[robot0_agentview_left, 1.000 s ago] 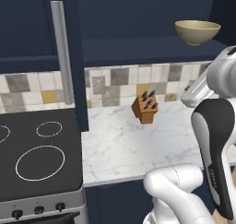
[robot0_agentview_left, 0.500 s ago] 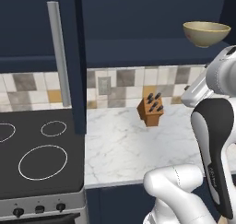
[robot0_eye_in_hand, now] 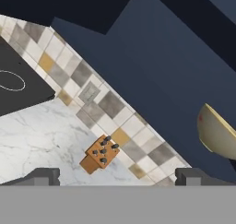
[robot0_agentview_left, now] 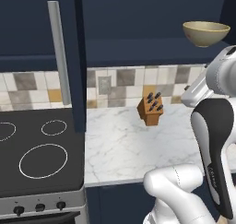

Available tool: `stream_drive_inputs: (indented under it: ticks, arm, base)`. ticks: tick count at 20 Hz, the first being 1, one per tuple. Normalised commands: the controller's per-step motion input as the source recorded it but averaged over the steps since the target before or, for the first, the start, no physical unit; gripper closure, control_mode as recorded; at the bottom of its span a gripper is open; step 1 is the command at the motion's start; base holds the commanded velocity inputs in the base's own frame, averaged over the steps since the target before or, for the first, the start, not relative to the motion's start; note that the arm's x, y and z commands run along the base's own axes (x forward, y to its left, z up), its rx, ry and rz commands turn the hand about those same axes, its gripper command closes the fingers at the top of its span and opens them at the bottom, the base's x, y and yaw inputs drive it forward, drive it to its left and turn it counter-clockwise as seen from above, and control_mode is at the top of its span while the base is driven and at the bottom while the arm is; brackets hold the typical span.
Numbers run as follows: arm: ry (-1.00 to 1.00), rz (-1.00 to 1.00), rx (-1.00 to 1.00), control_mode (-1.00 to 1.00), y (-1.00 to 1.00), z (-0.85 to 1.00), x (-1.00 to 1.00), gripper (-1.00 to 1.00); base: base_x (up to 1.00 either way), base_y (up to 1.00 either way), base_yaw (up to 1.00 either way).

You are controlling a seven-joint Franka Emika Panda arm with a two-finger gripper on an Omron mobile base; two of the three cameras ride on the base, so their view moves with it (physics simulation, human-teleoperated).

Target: Move the bowls from the cabinet to the plates on the dining table.

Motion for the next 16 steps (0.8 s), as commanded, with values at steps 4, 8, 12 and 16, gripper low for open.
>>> stream_drive_inputs:
  ticks: [4,8,12,16]
  arm:
    - [0.0,0.0,0.0,1.0,0.0,0.0,0.0,-1.0]
    - [0.01,-0.01,0.0,-1.0,0.0,0.0,-0.04,-1.0]
    - [-0.1,-0.1,-0.1,-1.0,0.0,0.07,-0.14,-1.0]
    - [-0.09,-0.15,-0.11,-1.0,-0.11,0.2,-0.23,-1.0]
  base:
    - [0.0,0.0,0.0]
    - [0.0,0.0,0.0]
    - [0.0,0.0,0.0]
    - [0.0,0.0,0.0]
